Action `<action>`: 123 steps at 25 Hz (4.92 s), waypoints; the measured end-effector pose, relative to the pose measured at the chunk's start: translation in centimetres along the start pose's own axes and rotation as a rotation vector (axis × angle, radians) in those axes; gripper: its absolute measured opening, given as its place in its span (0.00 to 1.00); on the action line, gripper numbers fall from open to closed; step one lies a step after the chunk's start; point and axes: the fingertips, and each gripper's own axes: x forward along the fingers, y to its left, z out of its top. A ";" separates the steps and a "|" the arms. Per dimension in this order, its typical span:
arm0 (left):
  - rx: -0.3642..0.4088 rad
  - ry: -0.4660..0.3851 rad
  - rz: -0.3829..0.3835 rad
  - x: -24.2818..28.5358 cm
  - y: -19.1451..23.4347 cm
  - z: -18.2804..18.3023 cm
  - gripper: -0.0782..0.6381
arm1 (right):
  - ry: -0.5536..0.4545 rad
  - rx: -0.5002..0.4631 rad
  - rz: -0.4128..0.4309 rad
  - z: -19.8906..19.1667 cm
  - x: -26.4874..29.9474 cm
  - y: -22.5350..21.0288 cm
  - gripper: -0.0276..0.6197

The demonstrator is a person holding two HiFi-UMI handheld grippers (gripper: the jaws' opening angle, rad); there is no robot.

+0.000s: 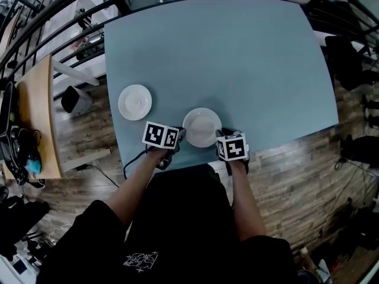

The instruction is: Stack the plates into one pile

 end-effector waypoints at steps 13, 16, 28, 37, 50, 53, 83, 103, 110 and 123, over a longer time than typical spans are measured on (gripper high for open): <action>-0.008 -0.049 0.011 -1.7 1.2 0.6 0.16 | -0.050 0.043 0.011 0.9 -0.9 0.2 0.17; -0.018 -0.073 0.022 -2.6 2.2 0.9 0.16 | -0.076 0.060 0.015 1.6 -1.6 0.4 0.16; -0.104 -0.237 0.012 -7.9 5.9 2.6 0.13 | -0.201 0.063 0.157 6.9 -3.0 6.3 0.05; -0.152 -0.339 0.013 -12.2 10.7 1.7 0.13 | -0.207 0.112 0.333 9.4 0.2 14.6 0.05; -0.263 -0.389 0.045 -15.9 18.4 0.4 0.13 | -0.169 0.123 0.387 11.0 4.1 20.5 0.05; -0.279 -0.397 0.050 -16.6 19.5 0.4 0.13 | -0.153 0.122 0.394 11.6 4.9 21.5 0.05; -0.508 -0.404 -0.085 -15.7 24.1 0.5 0.22 | -0.051 0.393 0.534 14.3 11.4 24.5 0.26; -0.626 -0.419 -0.221 -15.5 25.7 2.4 0.16 | -0.068 0.655 0.571 14.9 13.0 23.3 0.09; -0.631 -0.442 -0.251 -15.6 25.3 2.1 0.15 | -0.095 0.652 0.604 14.9 12.5 23.1 0.08; -0.578 -0.459 -0.256 -16.3 20.9 1.7 0.15 | -0.151 0.626 0.629 13.6 8.4 21.7 0.08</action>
